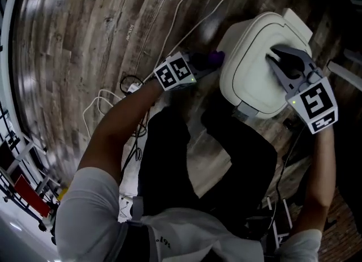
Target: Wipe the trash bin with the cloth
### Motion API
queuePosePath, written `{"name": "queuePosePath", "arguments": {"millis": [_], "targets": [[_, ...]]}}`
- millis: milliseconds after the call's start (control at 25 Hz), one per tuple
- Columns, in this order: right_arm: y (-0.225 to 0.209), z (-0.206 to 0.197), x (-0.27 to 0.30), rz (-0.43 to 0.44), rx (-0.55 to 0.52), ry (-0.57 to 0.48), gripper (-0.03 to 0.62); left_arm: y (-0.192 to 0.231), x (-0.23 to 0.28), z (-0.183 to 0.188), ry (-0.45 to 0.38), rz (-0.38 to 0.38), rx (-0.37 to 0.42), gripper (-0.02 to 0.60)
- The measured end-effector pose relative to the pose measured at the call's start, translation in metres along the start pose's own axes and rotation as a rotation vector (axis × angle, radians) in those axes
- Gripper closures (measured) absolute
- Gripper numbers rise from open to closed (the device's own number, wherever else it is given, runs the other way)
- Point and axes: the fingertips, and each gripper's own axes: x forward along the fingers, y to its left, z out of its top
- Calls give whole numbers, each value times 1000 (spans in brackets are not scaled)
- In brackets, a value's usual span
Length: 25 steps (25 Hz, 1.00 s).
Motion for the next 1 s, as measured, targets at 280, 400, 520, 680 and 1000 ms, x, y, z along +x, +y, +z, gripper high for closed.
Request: {"name": "queuePosePath", "arguments": {"millis": [280,400,520,680,1000], "targets": [[11,4,0,-83,-126,27,577,-20,-2,-33,49,-178,208,495],[13,7,-4,-114,-141,3,580,-9,-1,-37,-34,-156,175,495],[17,10,-13,-150,-130,17,580,27,-4,-25,-144,-58,100,495],[20,32,-18,-198,-76,17,580,90,-3,11,-260,75,31,495],[21,1,-23,-285,80,70,580,163,34,53,-280,214,-13,495]]}}
